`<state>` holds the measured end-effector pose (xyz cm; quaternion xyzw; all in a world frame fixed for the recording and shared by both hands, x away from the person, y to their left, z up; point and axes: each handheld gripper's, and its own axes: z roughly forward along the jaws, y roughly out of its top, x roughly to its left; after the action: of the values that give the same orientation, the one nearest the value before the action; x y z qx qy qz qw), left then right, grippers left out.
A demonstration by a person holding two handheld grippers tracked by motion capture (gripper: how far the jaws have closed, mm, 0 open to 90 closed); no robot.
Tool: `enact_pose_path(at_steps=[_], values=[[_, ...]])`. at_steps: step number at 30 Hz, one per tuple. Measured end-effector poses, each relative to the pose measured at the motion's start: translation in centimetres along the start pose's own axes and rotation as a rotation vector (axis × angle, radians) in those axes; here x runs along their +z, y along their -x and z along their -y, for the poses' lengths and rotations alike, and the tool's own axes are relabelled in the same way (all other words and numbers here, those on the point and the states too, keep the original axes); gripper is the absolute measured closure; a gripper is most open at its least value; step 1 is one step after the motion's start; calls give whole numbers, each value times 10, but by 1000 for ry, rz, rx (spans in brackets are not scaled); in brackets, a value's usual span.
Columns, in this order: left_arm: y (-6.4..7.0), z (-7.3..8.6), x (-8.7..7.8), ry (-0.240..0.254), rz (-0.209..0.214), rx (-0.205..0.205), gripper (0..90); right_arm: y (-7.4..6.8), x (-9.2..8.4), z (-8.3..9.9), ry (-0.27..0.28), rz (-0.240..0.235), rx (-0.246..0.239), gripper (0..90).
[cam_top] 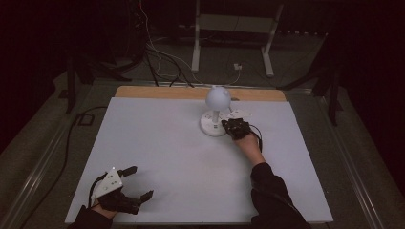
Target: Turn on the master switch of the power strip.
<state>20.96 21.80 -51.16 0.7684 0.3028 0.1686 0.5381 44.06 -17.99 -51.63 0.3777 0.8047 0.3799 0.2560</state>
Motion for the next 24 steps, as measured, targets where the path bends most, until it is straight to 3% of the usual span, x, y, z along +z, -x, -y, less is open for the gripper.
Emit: enact_pose_path(at_steps=[24], values=[[1,-1,0,0,-3,4,2,-3,1,-1,-19,16,-13,900]])
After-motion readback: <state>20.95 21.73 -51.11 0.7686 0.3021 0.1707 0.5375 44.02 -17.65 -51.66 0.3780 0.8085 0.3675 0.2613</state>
